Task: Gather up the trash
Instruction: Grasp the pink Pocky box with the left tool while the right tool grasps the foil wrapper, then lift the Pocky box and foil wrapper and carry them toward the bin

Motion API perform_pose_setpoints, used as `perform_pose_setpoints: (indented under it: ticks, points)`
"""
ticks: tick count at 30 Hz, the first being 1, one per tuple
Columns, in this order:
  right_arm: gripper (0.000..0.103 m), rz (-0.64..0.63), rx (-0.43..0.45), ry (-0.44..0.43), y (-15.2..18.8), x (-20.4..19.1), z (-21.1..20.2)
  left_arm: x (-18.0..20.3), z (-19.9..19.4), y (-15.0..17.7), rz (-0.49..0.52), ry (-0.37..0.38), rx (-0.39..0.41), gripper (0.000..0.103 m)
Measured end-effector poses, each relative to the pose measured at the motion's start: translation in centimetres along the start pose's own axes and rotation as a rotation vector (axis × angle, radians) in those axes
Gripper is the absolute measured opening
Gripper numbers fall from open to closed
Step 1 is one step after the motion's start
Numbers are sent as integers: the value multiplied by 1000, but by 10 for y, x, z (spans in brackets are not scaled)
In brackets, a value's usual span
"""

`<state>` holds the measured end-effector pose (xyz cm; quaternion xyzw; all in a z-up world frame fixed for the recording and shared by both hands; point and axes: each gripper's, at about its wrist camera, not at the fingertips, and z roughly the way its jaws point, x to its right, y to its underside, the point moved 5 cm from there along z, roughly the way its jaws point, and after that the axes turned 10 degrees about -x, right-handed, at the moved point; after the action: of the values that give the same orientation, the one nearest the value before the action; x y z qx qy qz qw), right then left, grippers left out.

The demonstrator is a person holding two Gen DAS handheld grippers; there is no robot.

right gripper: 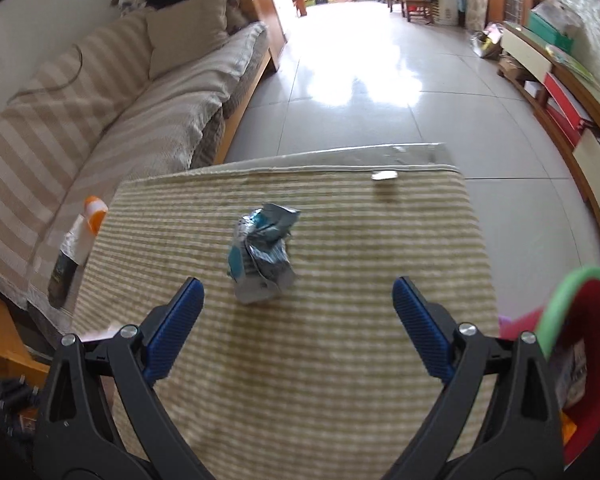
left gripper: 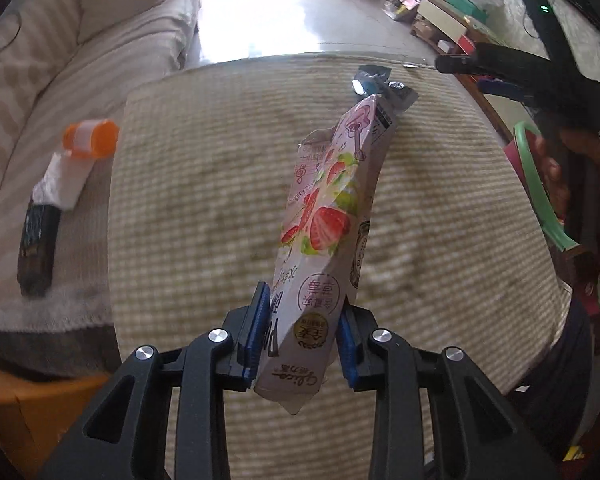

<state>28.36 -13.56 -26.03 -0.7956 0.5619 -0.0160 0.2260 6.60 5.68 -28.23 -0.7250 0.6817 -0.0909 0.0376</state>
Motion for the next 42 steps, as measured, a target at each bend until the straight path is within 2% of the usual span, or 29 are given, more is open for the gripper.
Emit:
perform_pose_setpoints:
  ticks: [3,6,7,8,9,10,14,18,25,30,31,32,36,42]
  points:
    - [94,-5,-62,12,-14,-12,31,-13,2,20,-80,10,-8,30]
    - [93,16,-125,-13,-22,-24,61,-19,2,30,-156,58,-2,29]
    - [89,12,-143,-7,-22,-27,68,-22,4,30,-163,66,1,29]
    - [71,2,-171,8,-21,-29,77,-21,6,28,-163,63,8,30]
    - [59,-12,-198,25,-18,-30,84,-21,6,28,-160,57,13,30]
    - [43,-23,-213,26,-17,-32,88,-21,7,28,-160,52,15,31]
    - [33,-77,-157,-4,-3,-42,66,-21,7,22,-183,70,32,49]
    - [33,-107,-97,-50,33,-49,22,-19,10,18,-169,77,45,64]
    - [33,-99,-48,-113,119,-52,-45,-25,26,10,-194,92,46,66]
    - [33,-69,-53,-96,156,-58,-53,-24,34,7,-200,75,43,65]
    - [33,-59,-53,-106,161,-59,-55,-23,35,7,-201,77,45,64]
    - [33,-52,-51,-112,161,-60,-56,-23,36,7,-204,84,49,57]
    - [33,-48,-16,-118,166,-66,-70,-20,33,7,-208,89,62,49]
    - [33,-66,70,-114,161,-72,-103,-7,-7,9,-193,37,170,48]
